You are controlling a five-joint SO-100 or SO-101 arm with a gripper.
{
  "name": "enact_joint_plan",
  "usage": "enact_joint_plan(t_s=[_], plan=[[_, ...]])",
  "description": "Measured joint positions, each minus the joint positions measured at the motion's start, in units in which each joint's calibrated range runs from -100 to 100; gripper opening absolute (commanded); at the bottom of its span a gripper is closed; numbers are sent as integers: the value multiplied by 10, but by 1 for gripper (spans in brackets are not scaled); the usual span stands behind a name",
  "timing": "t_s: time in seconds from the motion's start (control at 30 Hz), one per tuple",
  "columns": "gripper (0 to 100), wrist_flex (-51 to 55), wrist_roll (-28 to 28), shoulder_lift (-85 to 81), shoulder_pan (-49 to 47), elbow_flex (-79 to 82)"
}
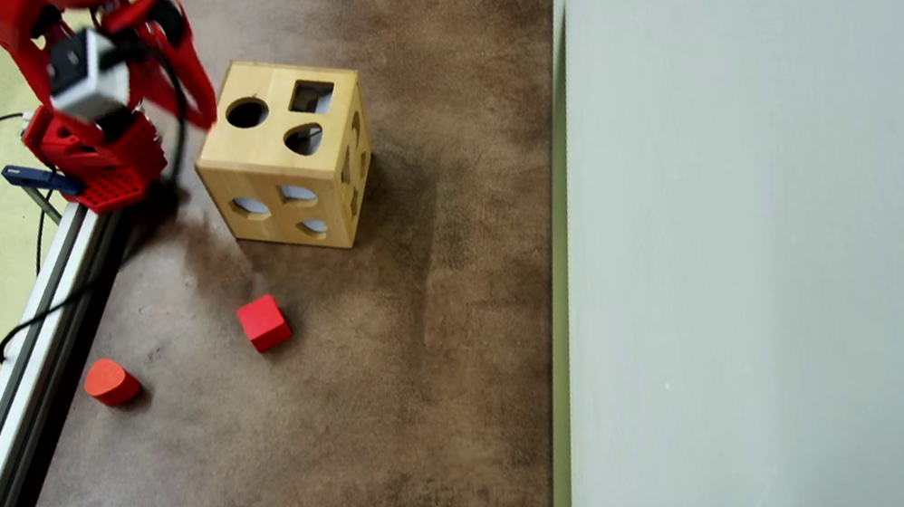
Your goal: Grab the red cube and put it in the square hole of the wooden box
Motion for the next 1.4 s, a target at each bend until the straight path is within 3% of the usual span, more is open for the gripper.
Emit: enact_joint_plan(t_s=[0.17,0.37,0.57,1.13,1.4], plan=[[3,0,60,123,27,0],[3,-45,75,280,27,0],[4,-141,86,337,27,0],[4,-154,158,412,29,14],[21,-154,159,384,34,15]])
